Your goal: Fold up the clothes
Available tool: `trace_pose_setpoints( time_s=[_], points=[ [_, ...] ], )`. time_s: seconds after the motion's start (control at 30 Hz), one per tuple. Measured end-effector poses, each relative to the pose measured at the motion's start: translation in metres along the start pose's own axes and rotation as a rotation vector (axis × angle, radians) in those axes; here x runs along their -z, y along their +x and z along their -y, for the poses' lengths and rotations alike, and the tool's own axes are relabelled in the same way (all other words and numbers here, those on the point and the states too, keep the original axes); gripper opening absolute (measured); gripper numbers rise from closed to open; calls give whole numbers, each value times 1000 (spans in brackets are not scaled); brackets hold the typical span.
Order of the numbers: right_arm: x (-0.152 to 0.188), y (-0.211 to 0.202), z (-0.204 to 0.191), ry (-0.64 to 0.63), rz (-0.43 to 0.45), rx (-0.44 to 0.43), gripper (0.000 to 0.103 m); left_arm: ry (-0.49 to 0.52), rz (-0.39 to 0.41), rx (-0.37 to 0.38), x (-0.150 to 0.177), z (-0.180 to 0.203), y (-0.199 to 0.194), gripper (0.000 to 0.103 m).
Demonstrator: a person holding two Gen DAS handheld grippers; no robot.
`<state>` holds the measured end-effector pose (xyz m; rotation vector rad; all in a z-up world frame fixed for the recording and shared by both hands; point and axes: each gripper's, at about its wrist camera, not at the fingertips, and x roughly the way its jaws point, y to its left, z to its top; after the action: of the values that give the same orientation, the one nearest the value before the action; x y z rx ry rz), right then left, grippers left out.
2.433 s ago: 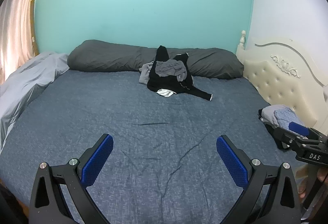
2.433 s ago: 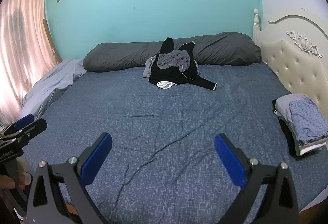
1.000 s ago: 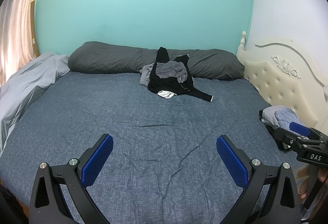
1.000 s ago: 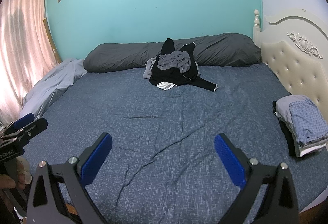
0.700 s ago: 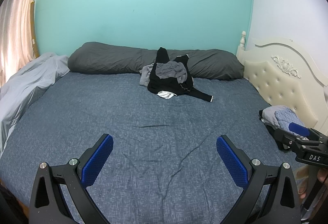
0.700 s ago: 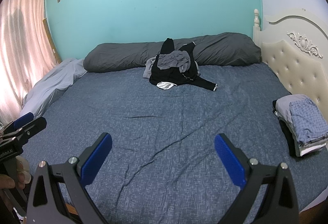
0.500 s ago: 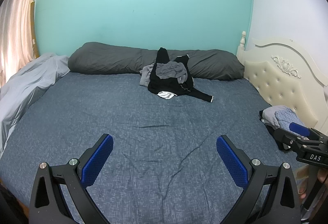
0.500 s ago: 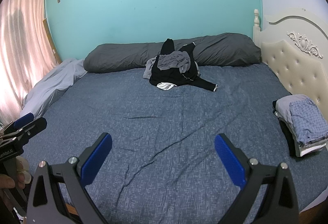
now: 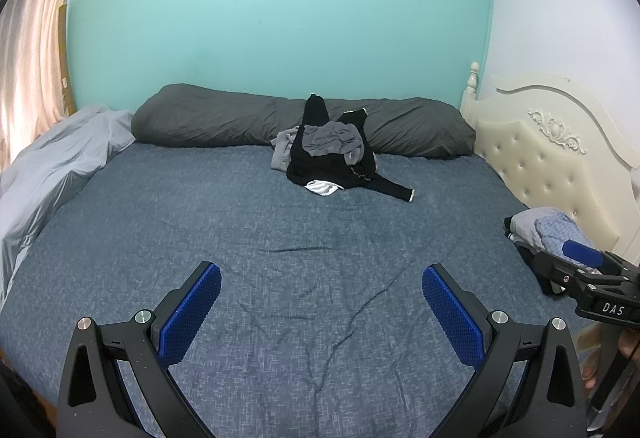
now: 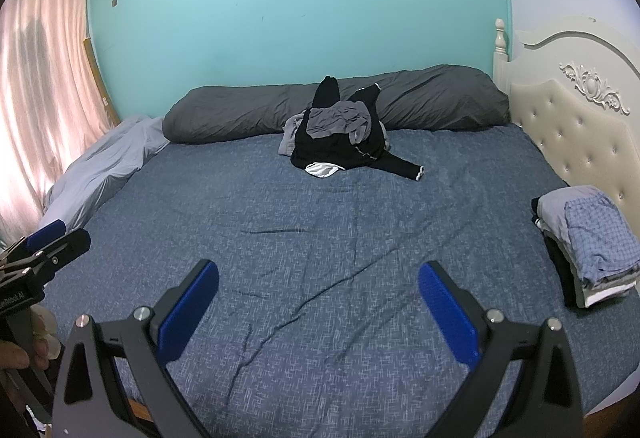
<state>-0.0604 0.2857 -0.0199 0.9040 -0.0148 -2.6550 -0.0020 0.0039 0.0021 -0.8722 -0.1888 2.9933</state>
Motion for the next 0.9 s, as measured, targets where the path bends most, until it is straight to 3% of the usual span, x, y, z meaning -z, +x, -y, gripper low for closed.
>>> trace_pose_setpoints(
  time_s=[0.47, 0.9],
  points=[
    [0, 18, 13, 19, -27, -2, 101, -14, -21, 1, 2, 0, 21, 103],
    [-1, 67, 33, 49, -76, -1, 101, -44, -62, 1, 4, -11, 77, 103]
  ],
)
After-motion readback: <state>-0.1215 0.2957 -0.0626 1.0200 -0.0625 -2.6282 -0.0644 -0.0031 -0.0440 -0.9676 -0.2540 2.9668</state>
